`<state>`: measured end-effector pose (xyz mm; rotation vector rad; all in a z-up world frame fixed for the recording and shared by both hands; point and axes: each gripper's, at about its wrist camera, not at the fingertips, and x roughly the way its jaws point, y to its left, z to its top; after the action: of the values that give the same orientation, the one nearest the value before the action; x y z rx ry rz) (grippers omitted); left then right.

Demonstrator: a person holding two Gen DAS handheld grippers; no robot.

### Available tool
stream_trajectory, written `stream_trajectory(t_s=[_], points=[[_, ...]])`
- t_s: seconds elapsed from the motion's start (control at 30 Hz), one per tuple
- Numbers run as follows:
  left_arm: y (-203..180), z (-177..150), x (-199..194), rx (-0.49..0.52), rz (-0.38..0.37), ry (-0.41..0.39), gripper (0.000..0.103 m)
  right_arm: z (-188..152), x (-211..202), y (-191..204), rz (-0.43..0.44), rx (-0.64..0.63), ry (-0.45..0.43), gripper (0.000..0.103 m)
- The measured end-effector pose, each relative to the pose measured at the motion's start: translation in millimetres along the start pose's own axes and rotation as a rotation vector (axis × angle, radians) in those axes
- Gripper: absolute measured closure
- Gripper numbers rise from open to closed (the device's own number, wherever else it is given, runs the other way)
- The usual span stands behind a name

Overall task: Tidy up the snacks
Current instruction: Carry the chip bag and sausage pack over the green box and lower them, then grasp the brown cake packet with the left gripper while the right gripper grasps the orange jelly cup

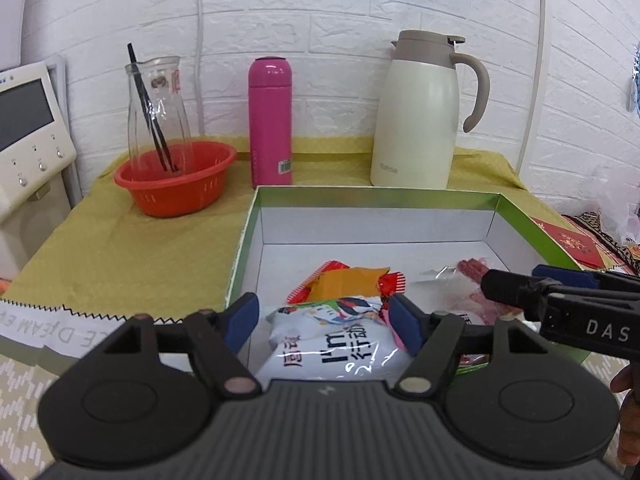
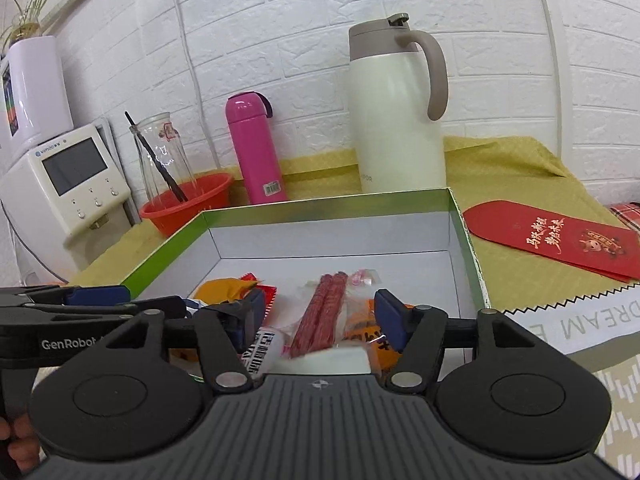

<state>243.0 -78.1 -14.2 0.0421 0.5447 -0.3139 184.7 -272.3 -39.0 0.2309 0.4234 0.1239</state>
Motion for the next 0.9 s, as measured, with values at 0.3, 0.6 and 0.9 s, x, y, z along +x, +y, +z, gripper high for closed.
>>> stream_trajectory(t_s=[0.3,0.6,0.9], points=[[22.9,-0.7,-55.6,-0.028,0.004,-0.061,0.014,-6.4,-69.3,-11.7,0.035,-0.002,-0.149,0.000],[33.8,-34.6,-105.7,0.013,0.013,-0.048,0.005,-30.9,-118.8,-27.7,0.069,0.044,-0.156,0.000],[20.3,-54.7,-71.4,0.042,-0.038,0.079,0.005,-57.5,-117.6,-20.8,0.102,-0.069,-0.026,0.000]])
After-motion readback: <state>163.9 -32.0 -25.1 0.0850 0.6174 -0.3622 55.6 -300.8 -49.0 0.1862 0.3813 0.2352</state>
